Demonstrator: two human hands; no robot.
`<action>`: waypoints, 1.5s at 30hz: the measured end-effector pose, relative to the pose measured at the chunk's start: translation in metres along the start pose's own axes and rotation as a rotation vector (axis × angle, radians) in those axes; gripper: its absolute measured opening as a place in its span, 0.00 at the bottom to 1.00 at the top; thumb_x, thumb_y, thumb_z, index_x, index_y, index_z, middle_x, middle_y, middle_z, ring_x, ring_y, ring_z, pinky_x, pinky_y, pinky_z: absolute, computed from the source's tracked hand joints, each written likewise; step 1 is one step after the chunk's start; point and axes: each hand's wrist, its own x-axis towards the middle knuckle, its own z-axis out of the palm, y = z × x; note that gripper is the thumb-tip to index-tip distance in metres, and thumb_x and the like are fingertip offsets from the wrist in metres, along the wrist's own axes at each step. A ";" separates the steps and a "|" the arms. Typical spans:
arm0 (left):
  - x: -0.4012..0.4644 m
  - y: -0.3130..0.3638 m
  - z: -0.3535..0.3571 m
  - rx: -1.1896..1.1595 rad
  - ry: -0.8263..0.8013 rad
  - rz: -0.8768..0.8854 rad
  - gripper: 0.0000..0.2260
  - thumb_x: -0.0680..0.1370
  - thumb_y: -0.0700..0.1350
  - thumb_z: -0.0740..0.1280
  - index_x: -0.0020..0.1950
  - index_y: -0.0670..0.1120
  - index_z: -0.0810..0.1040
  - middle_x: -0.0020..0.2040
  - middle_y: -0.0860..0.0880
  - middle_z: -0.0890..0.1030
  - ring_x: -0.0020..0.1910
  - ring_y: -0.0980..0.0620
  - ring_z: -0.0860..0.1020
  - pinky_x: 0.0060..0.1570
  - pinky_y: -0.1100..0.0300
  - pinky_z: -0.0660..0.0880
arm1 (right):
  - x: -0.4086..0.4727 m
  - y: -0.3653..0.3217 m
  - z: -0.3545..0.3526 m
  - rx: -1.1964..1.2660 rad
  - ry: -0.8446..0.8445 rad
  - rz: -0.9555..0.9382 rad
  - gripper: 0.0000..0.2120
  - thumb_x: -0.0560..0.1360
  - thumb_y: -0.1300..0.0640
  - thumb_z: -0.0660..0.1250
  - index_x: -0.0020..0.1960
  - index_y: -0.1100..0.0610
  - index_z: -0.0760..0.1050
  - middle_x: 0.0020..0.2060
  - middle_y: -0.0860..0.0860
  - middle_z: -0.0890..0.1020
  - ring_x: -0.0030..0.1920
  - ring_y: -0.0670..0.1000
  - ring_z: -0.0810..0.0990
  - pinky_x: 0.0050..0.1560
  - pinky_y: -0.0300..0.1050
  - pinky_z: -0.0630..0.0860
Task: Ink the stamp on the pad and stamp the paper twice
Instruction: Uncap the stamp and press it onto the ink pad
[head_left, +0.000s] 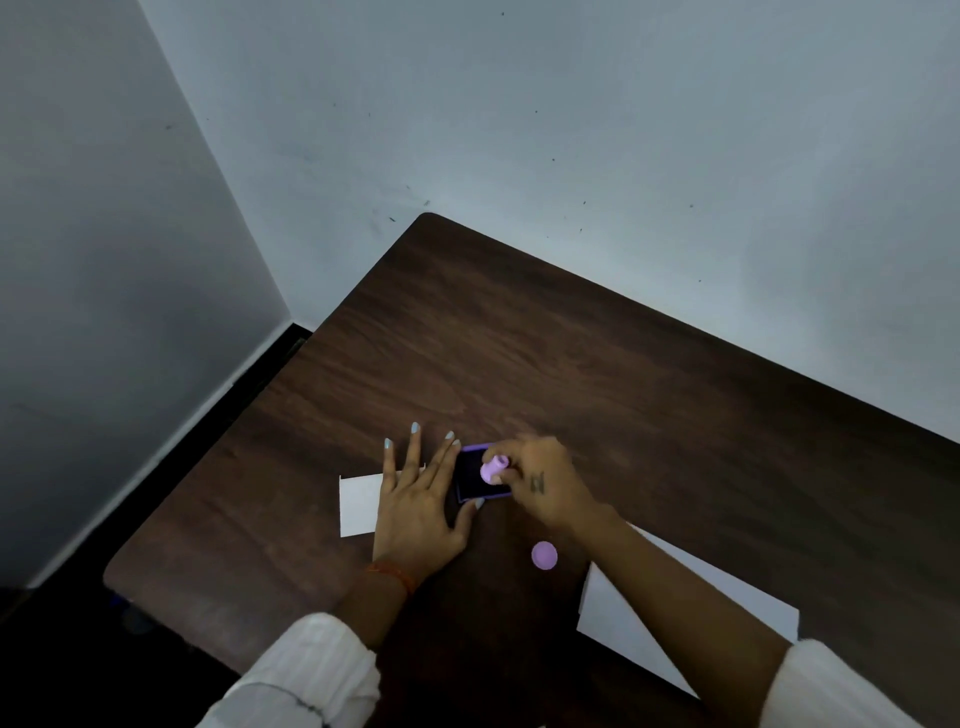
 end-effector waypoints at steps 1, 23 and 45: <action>0.000 0.000 0.000 0.004 -0.001 -0.005 0.31 0.73 0.60 0.59 0.72 0.46 0.63 0.71 0.49 0.68 0.75 0.43 0.51 0.73 0.43 0.42 | 0.003 0.002 -0.005 0.002 0.001 0.009 0.07 0.71 0.64 0.64 0.44 0.62 0.80 0.41 0.59 0.83 0.41 0.56 0.80 0.42 0.42 0.72; 0.000 0.001 0.001 0.012 -0.004 -0.005 0.30 0.74 0.60 0.58 0.72 0.45 0.63 0.72 0.49 0.68 0.75 0.44 0.51 0.73 0.44 0.40 | 0.005 0.007 0.004 -0.218 -0.053 -0.081 0.03 0.67 0.66 0.68 0.41 0.62 0.78 0.36 0.60 0.80 0.35 0.58 0.78 0.34 0.45 0.73; 0.002 0.001 0.001 0.035 -0.025 -0.017 0.31 0.73 0.60 0.56 0.73 0.46 0.60 0.73 0.48 0.66 0.75 0.43 0.50 0.73 0.46 0.38 | -0.013 0.014 0.013 -0.341 -0.019 -0.182 0.07 0.69 0.65 0.70 0.48 0.62 0.78 0.43 0.60 0.83 0.45 0.58 0.81 0.46 0.49 0.78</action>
